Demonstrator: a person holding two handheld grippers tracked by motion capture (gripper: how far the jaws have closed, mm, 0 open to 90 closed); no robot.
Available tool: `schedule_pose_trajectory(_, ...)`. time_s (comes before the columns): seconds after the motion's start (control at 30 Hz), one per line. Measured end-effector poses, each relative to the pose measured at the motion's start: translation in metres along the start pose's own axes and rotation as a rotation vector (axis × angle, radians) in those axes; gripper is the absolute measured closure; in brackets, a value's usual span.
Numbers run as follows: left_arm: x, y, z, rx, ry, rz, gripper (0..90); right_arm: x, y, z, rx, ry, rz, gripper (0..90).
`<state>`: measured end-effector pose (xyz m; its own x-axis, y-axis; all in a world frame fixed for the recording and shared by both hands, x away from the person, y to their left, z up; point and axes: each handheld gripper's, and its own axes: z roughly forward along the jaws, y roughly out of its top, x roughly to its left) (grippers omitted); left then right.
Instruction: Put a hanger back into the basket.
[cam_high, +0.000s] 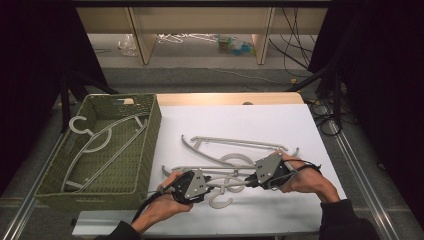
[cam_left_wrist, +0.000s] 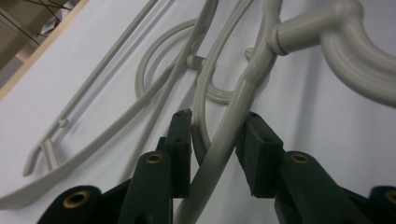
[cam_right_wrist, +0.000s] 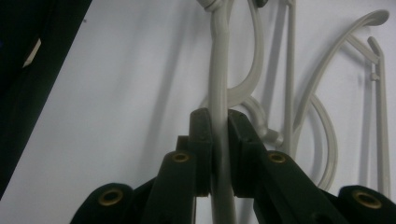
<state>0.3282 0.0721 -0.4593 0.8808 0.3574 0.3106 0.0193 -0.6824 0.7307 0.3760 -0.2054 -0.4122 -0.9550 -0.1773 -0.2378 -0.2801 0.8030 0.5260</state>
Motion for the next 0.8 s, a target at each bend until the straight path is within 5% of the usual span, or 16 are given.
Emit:
schedule_pose_trajectory(0.23,-0.003,0.015,-0.012,0.017,-0.002,0.073,73.3,-0.005,0.000,-0.008,-0.032,-0.052,-0.001,76.3)
schedule_pose_trajectory(0.37,-0.005,0.021,-0.015,0.011,-0.018,0.073,76.3,-0.007,0.000,-0.009,-0.037,-0.087,0.015,73.3)
schedule_pose_trajectory(0.47,-0.008,0.024,-0.018,0.000,-0.063,0.002,78.9,-0.008,-0.001,-0.010,-0.023,-0.140,0.067,68.9)
schedule_pose_trajectory(0.6,-0.006,0.023,-0.021,0.005,-0.063,-0.058,78.9,-0.010,0.000,-0.012,-0.053,-0.161,0.115,60.4)
schedule_pose_trajectory(0.63,-0.002,0.022,-0.025,0.003,-0.070,-0.114,78.9,-0.010,0.000,-0.013,-0.060,-0.167,0.132,57.7)
schedule_pose_trajectory(0.8,0.007,0.014,-0.037,-0.005,-0.069,-0.243,78.9,-0.010,0.001,-0.019,-0.087,-0.238,0.238,45.7)
